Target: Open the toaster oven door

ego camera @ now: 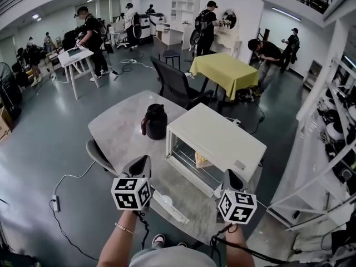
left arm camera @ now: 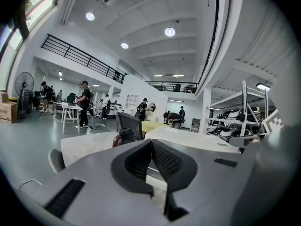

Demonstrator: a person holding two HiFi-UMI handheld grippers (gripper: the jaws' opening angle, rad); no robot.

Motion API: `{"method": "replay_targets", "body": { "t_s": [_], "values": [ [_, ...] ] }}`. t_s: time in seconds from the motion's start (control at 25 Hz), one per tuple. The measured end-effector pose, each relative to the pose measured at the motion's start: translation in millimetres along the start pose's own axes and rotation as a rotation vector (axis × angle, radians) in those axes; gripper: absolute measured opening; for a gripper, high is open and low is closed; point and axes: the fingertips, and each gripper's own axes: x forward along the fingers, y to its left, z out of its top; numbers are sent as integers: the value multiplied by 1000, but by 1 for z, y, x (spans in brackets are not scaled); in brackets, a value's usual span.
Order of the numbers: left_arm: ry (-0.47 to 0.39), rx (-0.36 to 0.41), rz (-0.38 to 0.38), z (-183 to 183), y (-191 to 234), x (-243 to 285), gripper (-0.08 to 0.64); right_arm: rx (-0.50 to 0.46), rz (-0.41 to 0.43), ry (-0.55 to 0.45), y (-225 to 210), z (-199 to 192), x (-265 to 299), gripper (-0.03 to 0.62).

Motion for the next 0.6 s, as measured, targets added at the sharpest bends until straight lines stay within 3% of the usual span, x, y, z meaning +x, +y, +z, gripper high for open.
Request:
{"method": "replay_targets", "body": {
  "t_s": [0.6],
  "values": [
    [25,8,-18,-5,10,-2,6,5,-16,8,10,-4,-3,5]
  ]
}}
